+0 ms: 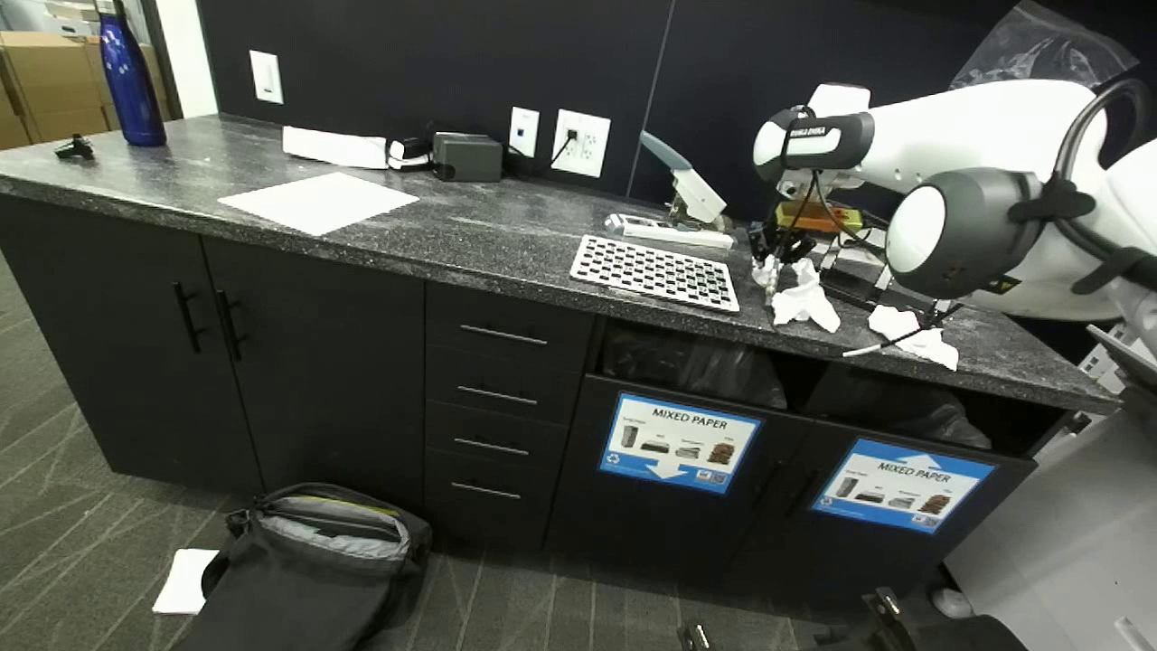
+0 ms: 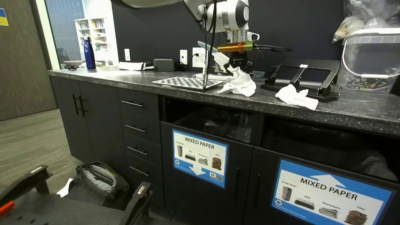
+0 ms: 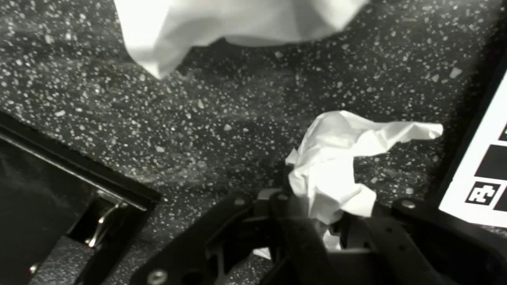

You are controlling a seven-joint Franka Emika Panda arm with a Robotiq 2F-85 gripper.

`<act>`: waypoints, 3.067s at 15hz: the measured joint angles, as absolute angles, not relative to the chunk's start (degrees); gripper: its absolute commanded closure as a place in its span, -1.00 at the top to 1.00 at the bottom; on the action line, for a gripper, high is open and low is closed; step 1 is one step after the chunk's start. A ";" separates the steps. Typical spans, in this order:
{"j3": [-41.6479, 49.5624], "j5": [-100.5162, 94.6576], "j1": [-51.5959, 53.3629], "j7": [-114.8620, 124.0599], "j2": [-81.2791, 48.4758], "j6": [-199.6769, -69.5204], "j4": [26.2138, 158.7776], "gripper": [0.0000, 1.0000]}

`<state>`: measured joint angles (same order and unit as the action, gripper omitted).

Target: Pick up the papers from the counter and throw them in the bin

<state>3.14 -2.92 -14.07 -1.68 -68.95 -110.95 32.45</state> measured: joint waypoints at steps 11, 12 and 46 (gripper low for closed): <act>3.83 -5.45 -1.06 2.83 -61.17 -90.74 32.40 -0.79; 3.83 -5.60 -0.05 2.85 -59.84 -86.17 32.99 -0.81; -0.23 -8.21 9.00 15.44 -27.99 -141.56 123.43 -0.81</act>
<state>-0.23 -8.21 9.00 15.44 -27.99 -141.56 123.43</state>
